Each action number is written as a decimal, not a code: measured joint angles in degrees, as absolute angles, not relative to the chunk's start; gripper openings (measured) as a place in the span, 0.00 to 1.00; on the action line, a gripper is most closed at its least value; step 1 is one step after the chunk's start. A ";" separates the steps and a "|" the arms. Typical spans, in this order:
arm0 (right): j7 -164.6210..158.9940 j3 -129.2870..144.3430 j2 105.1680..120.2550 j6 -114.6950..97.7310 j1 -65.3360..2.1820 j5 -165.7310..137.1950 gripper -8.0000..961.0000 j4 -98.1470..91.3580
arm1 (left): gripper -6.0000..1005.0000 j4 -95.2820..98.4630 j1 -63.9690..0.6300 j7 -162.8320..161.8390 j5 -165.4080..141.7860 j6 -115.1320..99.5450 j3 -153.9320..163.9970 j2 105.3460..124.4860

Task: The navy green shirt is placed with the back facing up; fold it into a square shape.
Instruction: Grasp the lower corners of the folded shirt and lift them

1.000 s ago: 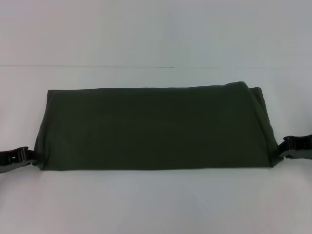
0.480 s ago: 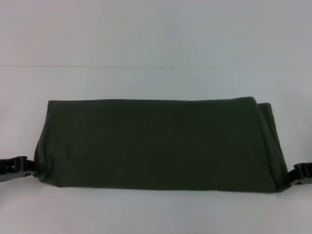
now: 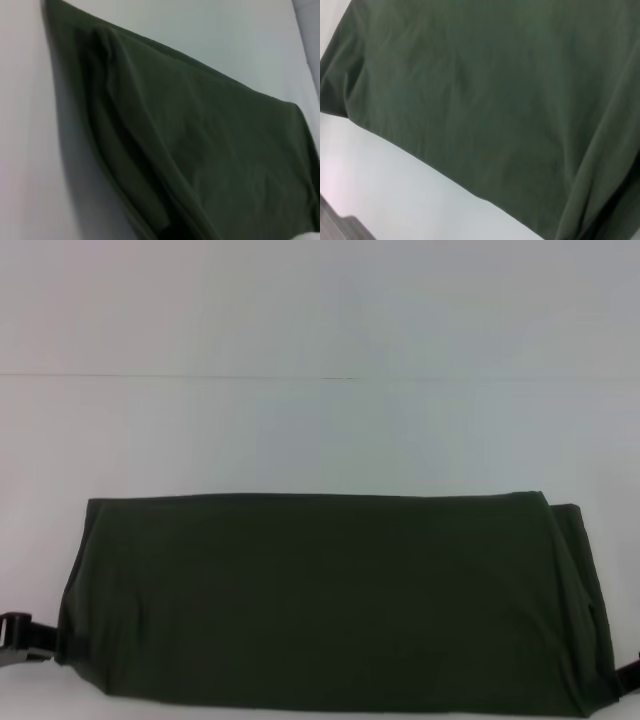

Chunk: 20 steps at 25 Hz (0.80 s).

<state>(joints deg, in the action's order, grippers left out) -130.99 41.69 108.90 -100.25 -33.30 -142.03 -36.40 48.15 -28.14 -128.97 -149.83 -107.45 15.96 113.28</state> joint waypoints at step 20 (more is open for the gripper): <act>-131.36 41.46 108.80 -100.82 -32.20 -143.62 0.06 -37.81 | 0.02 48.77 -27.12 -131.95 -152.97 -105.38 15.12 113.23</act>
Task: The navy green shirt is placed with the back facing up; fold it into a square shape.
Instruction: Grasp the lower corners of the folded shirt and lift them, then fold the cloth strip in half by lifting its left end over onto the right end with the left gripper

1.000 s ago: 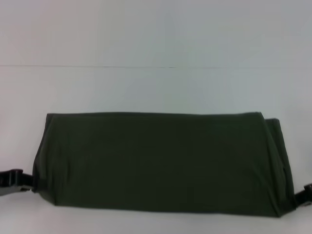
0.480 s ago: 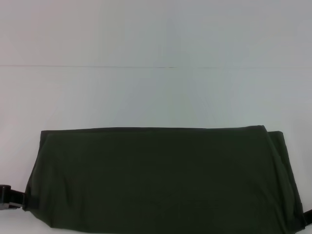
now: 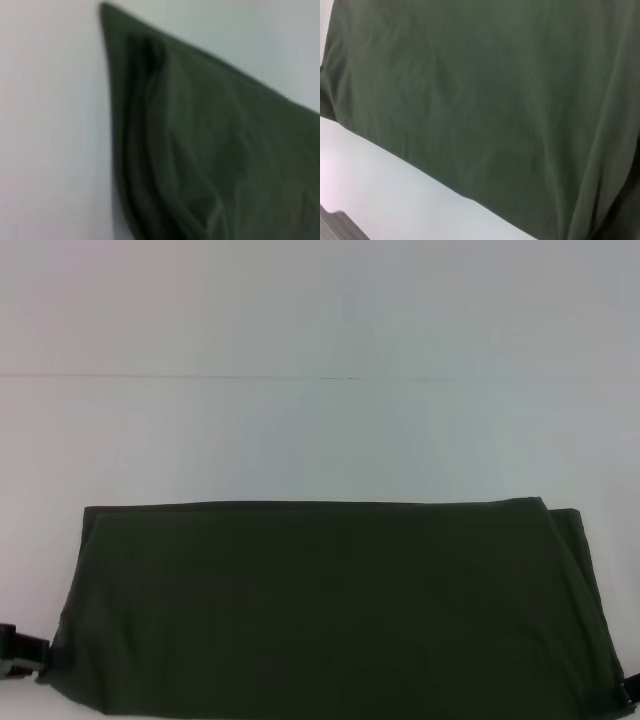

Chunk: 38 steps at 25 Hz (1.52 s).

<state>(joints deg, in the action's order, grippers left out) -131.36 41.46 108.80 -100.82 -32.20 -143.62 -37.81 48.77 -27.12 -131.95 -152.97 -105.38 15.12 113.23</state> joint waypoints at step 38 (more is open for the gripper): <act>-62.40 37.62 120.21 -86.65 -39.28 -125.19 0.78 -27.89 | 0.84 42.61 -29.88 -126.50 -142.72 -107.58 10.31 111.02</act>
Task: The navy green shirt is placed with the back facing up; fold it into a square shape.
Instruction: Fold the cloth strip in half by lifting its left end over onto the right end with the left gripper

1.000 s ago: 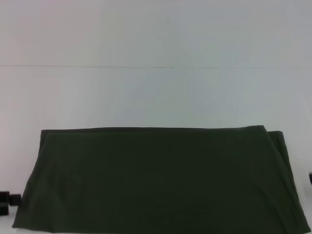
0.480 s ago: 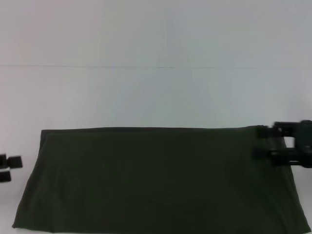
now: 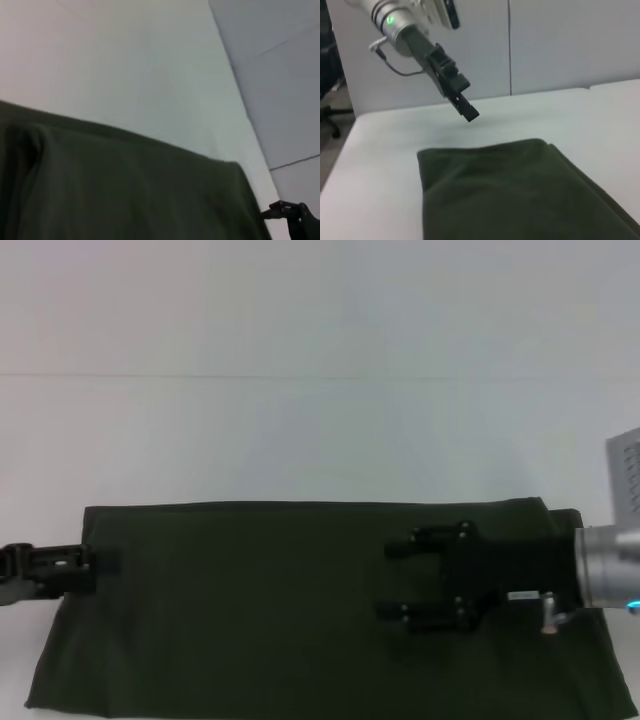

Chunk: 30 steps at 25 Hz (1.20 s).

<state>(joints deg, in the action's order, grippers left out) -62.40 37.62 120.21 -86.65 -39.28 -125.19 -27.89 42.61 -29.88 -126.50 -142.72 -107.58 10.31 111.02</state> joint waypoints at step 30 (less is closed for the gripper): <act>-48.42 39.29 120.50 -80.16 -40.15 -121.28 0.78 -19.21 | 0.86 42.66 -30.34 -137.38 -147.15 -90.17 14.92 110.96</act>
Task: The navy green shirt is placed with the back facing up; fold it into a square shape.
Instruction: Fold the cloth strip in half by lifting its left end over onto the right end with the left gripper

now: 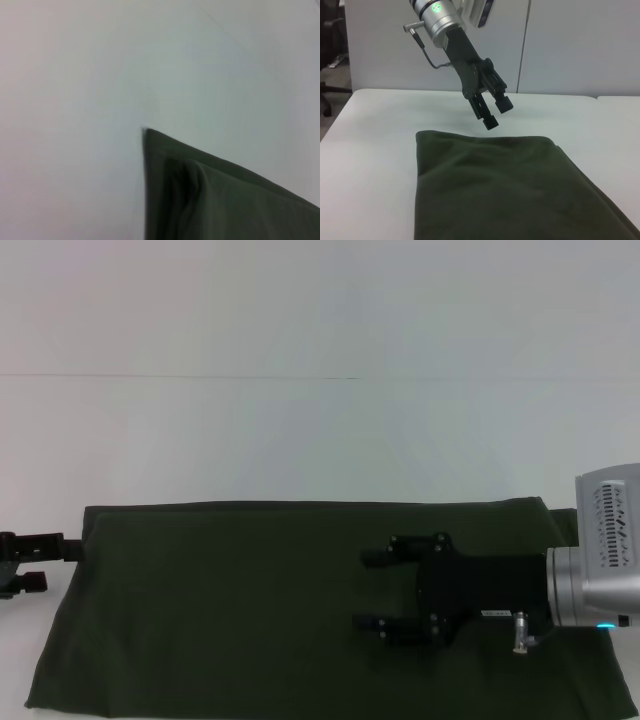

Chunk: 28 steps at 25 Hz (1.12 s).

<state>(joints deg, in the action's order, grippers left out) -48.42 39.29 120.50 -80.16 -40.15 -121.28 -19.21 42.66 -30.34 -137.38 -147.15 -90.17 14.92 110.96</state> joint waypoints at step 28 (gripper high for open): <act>-48.64 39.14 120.49 -79.01 -39.99 -121.29 0.78 -18.40 | 0.86 39.63 -30.26 -137.67 -148.58 -84.97 17.31 111.68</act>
<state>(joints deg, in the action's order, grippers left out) -48.64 39.14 120.49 -79.01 -39.99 -121.29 -18.40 39.63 -30.26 -137.67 -148.58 -84.97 17.31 111.68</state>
